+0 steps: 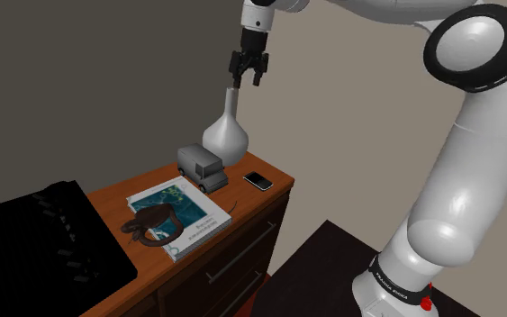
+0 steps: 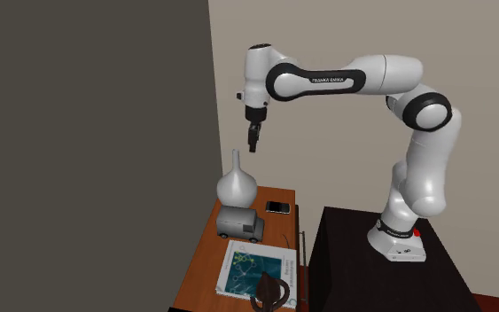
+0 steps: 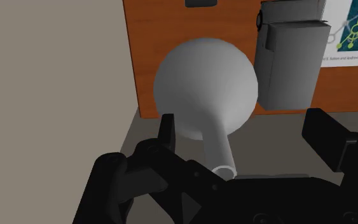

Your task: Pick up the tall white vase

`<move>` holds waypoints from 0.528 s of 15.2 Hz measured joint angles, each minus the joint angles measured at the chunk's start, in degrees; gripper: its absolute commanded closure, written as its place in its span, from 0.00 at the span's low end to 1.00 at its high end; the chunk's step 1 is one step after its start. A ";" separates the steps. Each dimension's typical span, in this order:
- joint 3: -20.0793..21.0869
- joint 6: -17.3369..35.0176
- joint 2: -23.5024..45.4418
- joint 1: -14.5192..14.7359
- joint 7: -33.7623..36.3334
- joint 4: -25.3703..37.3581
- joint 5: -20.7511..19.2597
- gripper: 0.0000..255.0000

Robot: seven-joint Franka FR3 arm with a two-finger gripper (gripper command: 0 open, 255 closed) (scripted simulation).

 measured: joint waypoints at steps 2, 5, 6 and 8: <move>0.07 -2.56 6.67 0.28 0.52 8.42 -0.49 0.00; 0.00 -6.94 16.58 0.76 1.06 21.56 -1.16 0.00; -0.03 -7.47 18.52 0.85 1.13 23.76 -1.26 0.00; -0.05 -6.73 19.36 0.92 1.26 23.70 -1.33 0.00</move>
